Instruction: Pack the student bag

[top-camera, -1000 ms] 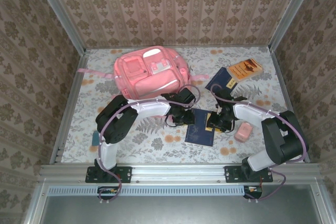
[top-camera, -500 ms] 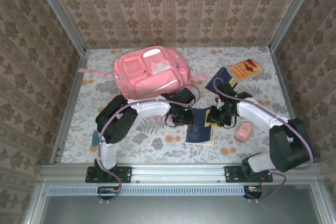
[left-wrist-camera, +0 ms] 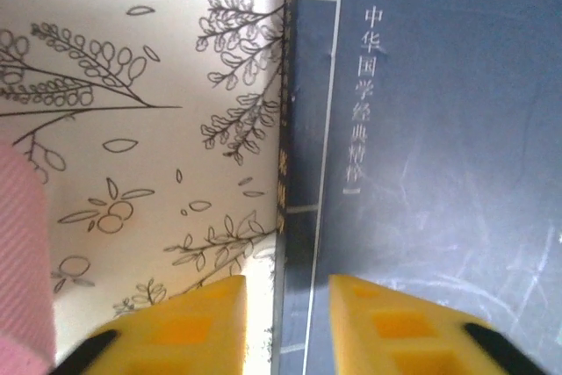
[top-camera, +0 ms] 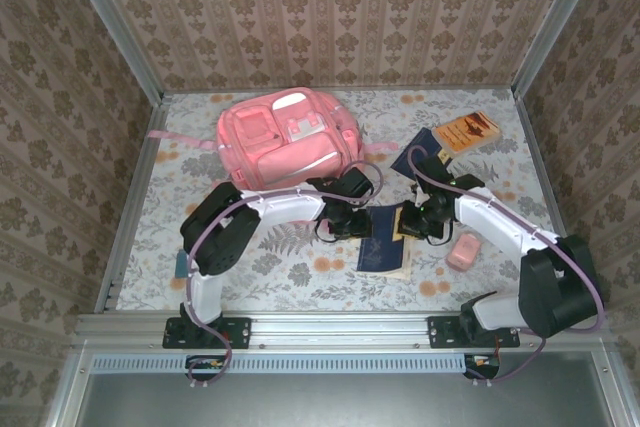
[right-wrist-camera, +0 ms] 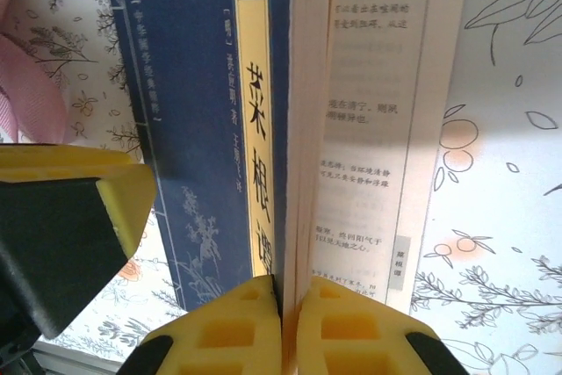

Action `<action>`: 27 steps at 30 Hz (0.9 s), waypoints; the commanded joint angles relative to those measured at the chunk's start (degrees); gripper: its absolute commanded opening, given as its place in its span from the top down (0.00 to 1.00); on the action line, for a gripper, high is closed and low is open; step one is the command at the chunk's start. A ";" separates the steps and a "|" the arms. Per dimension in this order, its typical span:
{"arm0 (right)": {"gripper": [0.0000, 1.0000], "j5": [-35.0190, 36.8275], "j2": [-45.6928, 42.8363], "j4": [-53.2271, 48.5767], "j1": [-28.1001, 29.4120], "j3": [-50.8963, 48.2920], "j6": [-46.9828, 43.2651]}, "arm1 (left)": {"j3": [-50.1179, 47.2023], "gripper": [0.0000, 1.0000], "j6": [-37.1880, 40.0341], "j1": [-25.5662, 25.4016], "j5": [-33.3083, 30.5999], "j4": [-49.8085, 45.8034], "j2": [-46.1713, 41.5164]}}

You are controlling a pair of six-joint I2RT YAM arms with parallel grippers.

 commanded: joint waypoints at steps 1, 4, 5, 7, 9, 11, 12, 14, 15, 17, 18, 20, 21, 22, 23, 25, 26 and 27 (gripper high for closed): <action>0.94 1.57 -3.34 -2.76 0.13 3.29 -2.53 | 2.29 0.58 2.08 1.65 -0.72 -1.98 -7.29; 0.95 0.21 -5.45 -3.01 -0.07 5.11 -3.37 | 1.31 0.44 3.43 4.06 -0.85 -2.66 -12.51; 0.95 -1.03 -6.06 -2.79 -0.20 5.63 -3.65 | 0.48 0.40 3.89 5.15 -0.60 -2.40 -14.39; 0.94 -3.54 -6.85 -2.40 -0.58 7.03 -4.10 | -1.34 0.32 4.25 7.31 0.11 -1.64 -17.78; 0.95 -7.14 -7.31 -1.43 -1.07 8.64 -4.40 | -3.75 0.24 4.64 9.56 1.83 0.18 -20.89; 0.95 -11.52 -7.66 0.15 -1.51 10.26 -4.20 | -6.50 0.08 5.35 12.31 4.56 2.57 -23.85; 0.95 -13.04 -7.82 1.01 -1.72 10.92 -3.95 | -7.58 0.04 6.05 13.29 5.78 3.60 -25.17; 0.94 -16.89 -7.93 3.45 -2.04 12.16 -3.05 | -10.16 0.00 7.15 15.40 8.13 6.47 -28.16; 0.94 -18.78 -7.93 4.60 -2.21 12.54 -2.49 | -11.29 0.00 7.16 16.15 8.58 7.55 -29.40; 0.94 -23.07 -7.59 7.69 -2.34 12.81 -1.12 | -13.87 0.00 6.75 17.54 9.80 10.74 -31.49; 0.94 -24.84 -7.26 9.05 -2.31 12.92 -0.46 | -15.01 0.00 6.15 18.27 10.79 12.35 -32.14; 0.94 -27.55 -6.50 11.37 -2.37 13.19 0.92 | -16.86 0.00 4.74 19.43 13.45 15.43 -32.57; 0.94 -28.76 -6.02 12.22 -2.43 13.34 1.66 | -17.60 0.00 3.91 19.90 15.43 17.38 -32.46; 0.95 -29.75 -5.55 13.95 -2.43 13.45 2.22 | -18.19 0.00 3.23 20.29 17.14 19.25 -32.28; 0.95 -30.76 -5.24 14.95 -2.43 13.48 2.69 | -18.50 0.00 2.65 20.56 18.53 20.91 -32.17; 0.95 -32.66 -4.64 16.68 -2.46 13.59 3.67 | -19.06 0.00 0.75 21.64 23.15 24.95 -31.79; 0.95 -33.18 -4.43 17.30 -2.44 13.70 4.05 | -19.08 0.00 0.05 22.27 24.71 26.57 -31.71; 0.95 -33.75 -4.39 17.79 -2.46 13.83 4.46 | -19.05 0.00 -0.45 22.77 25.54 27.65 -31.66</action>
